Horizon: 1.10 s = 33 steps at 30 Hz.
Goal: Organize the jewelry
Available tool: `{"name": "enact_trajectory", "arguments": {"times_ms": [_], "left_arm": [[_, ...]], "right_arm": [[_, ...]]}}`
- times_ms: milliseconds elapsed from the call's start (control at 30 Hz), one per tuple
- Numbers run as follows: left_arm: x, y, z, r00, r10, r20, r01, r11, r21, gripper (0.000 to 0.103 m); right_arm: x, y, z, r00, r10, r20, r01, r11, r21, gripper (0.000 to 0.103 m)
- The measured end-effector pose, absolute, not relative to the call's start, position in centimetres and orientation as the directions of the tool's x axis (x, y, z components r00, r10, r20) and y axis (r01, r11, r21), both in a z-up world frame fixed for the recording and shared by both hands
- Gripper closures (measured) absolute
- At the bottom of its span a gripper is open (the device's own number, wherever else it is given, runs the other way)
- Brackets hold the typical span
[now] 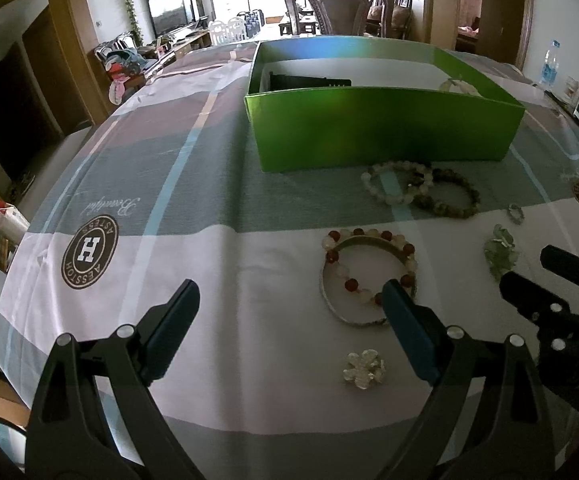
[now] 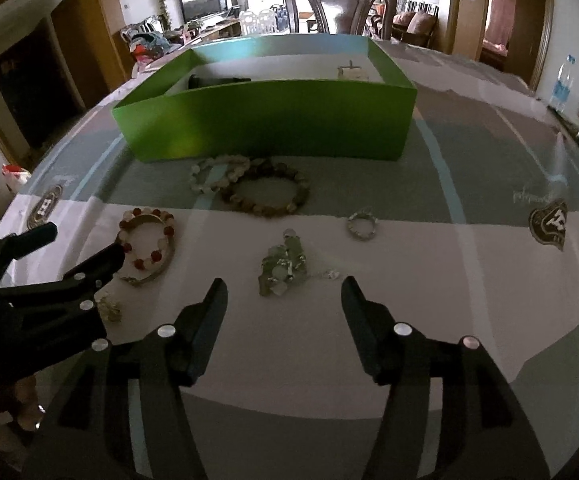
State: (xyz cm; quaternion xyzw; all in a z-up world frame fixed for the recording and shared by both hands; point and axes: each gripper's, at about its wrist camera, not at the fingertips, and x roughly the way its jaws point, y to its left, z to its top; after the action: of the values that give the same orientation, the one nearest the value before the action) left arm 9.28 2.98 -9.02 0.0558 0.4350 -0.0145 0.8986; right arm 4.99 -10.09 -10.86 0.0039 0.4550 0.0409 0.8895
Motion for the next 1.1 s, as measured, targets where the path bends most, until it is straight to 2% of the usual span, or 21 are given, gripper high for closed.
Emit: {"name": "enact_trajectory", "arguments": {"times_ms": [167,233,267,367,467,767,867,933,1000,1100], "left_arm": [[9.1,3.0,-9.0,0.623,0.021,-0.782,0.077,0.993,0.088,0.010],[9.1,3.0,-9.1,0.622,0.024,-0.783,0.074,0.993,0.088,0.010],[9.1,3.0,-9.2,0.620,0.024,-0.784,0.072,0.994,0.088,0.010],[9.1,3.4,-9.3,0.617,0.024,-0.787,0.066,0.995,0.081,0.010],[9.2,4.3,-9.1,0.617,0.032,-0.786,0.044,0.996,0.076,0.010],[9.6,7.3,-8.3,0.623,0.064,-0.780,-0.040,0.998,0.049,0.010],[8.7,7.6,-8.3,0.611,0.014,-0.791,-0.017,1.000,0.004,0.010],[7.5,6.9,-8.3,0.613,-0.017,-0.790,0.023,1.000,-0.003,0.010],[6.1,6.1,-8.3,0.619,-0.022,-0.785,0.058,0.998,0.018,0.010],[4.9,4.2,-8.6,0.626,-0.042,-0.779,0.129,0.990,0.051,0.010]], "right_arm": [[5.3,-9.8,-12.0,0.562,0.060,-0.825,-0.076,0.997,0.021,0.045],[5.3,-9.9,-12.1,0.571,0.051,-0.819,-0.074,0.997,0.010,0.058],[5.2,-10.0,-12.1,0.573,0.053,-0.818,-0.075,0.997,0.011,0.070],[5.4,-10.6,-12.0,0.561,0.094,-0.822,-0.080,0.995,0.059,0.091],[5.4,-11.4,-11.7,0.568,0.094,-0.817,-0.058,0.996,0.074,0.095],[4.8,-14.6,-10.7,0.603,0.076,-0.794,0.012,0.994,0.105,0.095],[4.7,-15.4,-10.7,0.602,0.072,-0.795,0.033,0.993,0.115,0.094],[4.5,-15.4,-10.5,0.607,0.065,-0.792,0.032,0.994,0.106,0.088],[4.2,-15.4,-10.5,0.612,0.055,-0.789,0.033,0.995,0.095,0.071],[4.0,-15.2,-10.6,0.618,0.050,-0.785,0.034,0.995,0.090,0.061]]}}
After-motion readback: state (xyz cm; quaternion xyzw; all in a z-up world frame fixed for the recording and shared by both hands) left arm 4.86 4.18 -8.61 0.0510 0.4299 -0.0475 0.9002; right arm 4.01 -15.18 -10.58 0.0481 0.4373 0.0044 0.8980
